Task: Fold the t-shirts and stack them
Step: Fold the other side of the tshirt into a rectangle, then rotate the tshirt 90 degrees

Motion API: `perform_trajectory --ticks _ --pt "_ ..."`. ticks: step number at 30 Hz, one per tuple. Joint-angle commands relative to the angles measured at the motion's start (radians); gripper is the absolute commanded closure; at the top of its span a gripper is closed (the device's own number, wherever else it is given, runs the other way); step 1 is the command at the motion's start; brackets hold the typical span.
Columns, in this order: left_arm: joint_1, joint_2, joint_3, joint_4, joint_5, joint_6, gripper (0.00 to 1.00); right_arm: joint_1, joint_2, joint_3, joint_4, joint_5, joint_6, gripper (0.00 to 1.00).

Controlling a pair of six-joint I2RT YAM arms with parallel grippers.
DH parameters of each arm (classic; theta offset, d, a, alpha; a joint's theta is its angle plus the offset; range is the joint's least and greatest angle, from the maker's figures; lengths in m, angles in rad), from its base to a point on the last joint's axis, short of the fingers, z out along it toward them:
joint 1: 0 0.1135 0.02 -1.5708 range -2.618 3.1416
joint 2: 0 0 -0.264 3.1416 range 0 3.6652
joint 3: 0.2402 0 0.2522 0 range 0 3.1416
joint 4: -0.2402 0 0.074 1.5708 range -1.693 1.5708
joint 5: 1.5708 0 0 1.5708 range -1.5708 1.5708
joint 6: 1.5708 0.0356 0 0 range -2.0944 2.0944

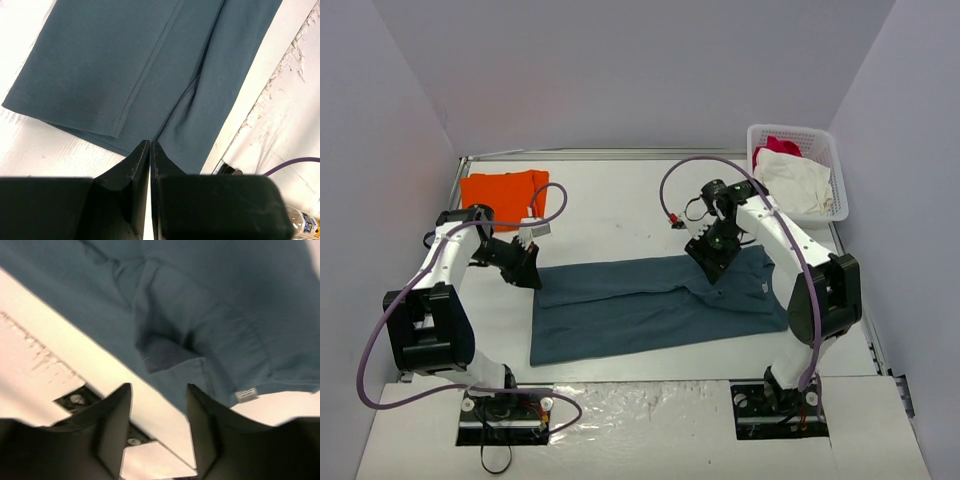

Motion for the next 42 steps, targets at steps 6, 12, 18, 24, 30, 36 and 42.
perform_trajectory --ticks 6,12,18,24,30,36,42 --pt "0.001 -0.053 -0.005 0.002 0.025 0.004 0.95 0.0 0.217 0.06 0.111 0.108 0.077 0.77" --pt "-0.004 -0.084 -0.014 0.002 0.013 0.004 0.95 0.046 0.192 -0.058 0.047 0.073 0.045 0.83" --pt "-0.005 -0.09 -0.023 -0.001 -0.01 0.016 0.95 0.067 0.035 -0.078 -0.054 0.048 0.022 0.76" --pt "-0.007 -0.093 -0.028 -0.001 -0.018 0.018 0.95 0.067 0.004 -0.095 -0.088 0.042 0.016 0.72" --pt "-0.008 -0.11 -0.034 -0.003 -0.026 0.024 0.95 0.062 0.042 -0.117 -0.002 0.086 0.03 0.73" --pt "-0.008 -0.16 -0.054 0.008 -0.03 0.021 0.96 0.033 0.102 0.018 0.036 0.106 0.041 0.83" --pt "-0.008 -0.194 -0.066 0.023 -0.041 0.01 0.96 0.006 0.157 0.1 0.027 0.115 0.022 0.87"
